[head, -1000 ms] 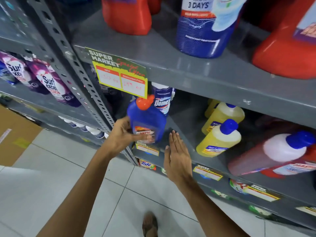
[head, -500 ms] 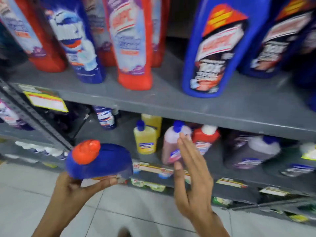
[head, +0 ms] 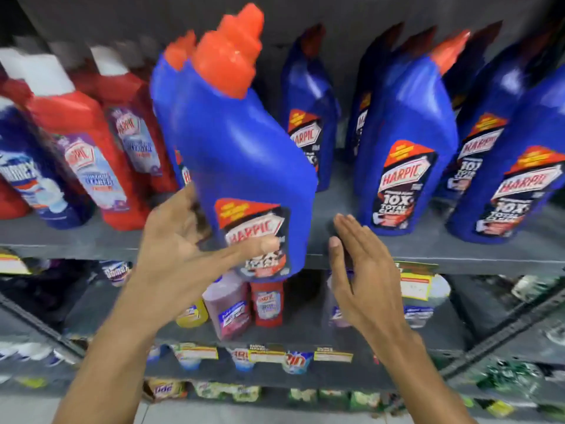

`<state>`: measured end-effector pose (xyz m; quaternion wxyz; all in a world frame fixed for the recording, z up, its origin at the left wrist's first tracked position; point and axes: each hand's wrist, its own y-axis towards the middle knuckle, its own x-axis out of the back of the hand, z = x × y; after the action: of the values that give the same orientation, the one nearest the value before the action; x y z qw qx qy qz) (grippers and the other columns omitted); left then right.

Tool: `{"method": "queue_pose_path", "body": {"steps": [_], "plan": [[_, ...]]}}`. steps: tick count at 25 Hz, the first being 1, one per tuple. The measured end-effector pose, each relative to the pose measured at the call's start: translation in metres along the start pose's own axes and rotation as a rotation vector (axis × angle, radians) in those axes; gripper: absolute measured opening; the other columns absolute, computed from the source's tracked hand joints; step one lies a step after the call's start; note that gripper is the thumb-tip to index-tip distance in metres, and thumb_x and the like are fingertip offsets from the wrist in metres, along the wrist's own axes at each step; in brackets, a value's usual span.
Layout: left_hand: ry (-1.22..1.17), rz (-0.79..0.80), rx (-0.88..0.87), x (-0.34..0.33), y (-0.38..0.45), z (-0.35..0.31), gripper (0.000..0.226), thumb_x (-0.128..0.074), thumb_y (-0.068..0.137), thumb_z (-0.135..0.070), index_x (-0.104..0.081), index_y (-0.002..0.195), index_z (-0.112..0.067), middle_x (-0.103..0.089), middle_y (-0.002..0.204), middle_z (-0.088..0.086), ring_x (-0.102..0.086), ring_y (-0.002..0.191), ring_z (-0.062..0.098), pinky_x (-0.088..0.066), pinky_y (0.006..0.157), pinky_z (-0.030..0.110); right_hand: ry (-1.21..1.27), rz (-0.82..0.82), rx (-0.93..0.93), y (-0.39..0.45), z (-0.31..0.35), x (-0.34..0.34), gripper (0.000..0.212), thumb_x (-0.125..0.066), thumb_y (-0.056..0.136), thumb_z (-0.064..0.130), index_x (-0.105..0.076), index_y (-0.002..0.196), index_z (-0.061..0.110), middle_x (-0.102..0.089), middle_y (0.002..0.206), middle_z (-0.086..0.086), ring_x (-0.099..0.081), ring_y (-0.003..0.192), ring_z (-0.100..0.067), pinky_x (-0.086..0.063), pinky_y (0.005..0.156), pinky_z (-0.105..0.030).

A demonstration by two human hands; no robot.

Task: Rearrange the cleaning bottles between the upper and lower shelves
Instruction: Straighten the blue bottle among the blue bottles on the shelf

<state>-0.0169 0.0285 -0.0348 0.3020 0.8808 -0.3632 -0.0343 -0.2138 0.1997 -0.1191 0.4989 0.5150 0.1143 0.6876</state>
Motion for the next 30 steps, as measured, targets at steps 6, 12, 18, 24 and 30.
{"method": "queue_pose_path", "body": {"steps": [6,12,18,24,30], "plan": [[-0.032,0.124,0.104,-0.037,0.062,0.001,0.07,-0.1,0.062,-0.02,-0.069,0.123,-0.035,-0.085,0.117,-0.012,-0.082,0.11,0.01,-0.067,0.094,0.033,-0.103,0.079,-0.026,-0.002,-0.012,-0.008,0.043,-0.054,0.106,0.03,-0.072,0.139,0.007,-0.072,0.146,-0.007,-0.067,0.139,-0.024,-0.044,0.122,-0.034],[-0.075,0.174,0.206,-0.055,0.084,0.029,0.071,-0.105,0.065,-0.024,-0.068,0.125,-0.038,-0.085,0.119,-0.014,-0.08,0.112,0.006,-0.066,0.092,0.025,-0.18,0.014,-0.019,-0.007,-0.006,-0.016,0.041,-0.057,0.104,0.026,-0.074,0.137,0.009,-0.074,0.143,-0.005,-0.07,0.135,-0.019,-0.049,0.122,-0.036],[-0.118,0.221,0.263,-0.052,0.094,0.041,0.065,-0.094,0.069,-0.022,-0.066,0.125,-0.036,-0.084,0.115,-0.02,-0.079,0.11,-0.001,-0.064,0.089,0.018,-0.233,0.003,-0.031,-0.009,-0.003,-0.018,0.043,-0.054,0.105,0.027,-0.072,0.14,0.008,-0.072,0.145,-0.006,-0.068,0.138,-0.02,-0.048,0.122,-0.037],[-0.129,0.284,0.281,-0.048,0.099,0.047,0.063,-0.093,0.077,-0.017,-0.063,0.128,-0.038,-0.082,0.116,-0.026,-0.077,0.111,-0.006,-0.062,0.087,0.012,-0.237,-0.022,-0.038,-0.009,-0.002,-0.021,0.044,-0.051,0.105,0.027,-0.072,0.139,0.007,-0.073,0.144,-0.007,-0.068,0.138,-0.021,-0.047,0.122,-0.037],[-0.157,0.273,0.261,-0.048,0.099,0.057,0.066,-0.096,0.076,-0.016,-0.066,0.128,-0.042,-0.083,0.124,-0.015,-0.078,0.118,0.006,-0.064,0.092,0.022,-0.232,-0.049,-0.044,-0.009,-0.002,-0.025,0.046,-0.049,0.105,0.028,-0.072,0.139,0.006,-0.073,0.144,-0.009,-0.068,0.137,-0.023,-0.05,0.121,-0.041]]}}
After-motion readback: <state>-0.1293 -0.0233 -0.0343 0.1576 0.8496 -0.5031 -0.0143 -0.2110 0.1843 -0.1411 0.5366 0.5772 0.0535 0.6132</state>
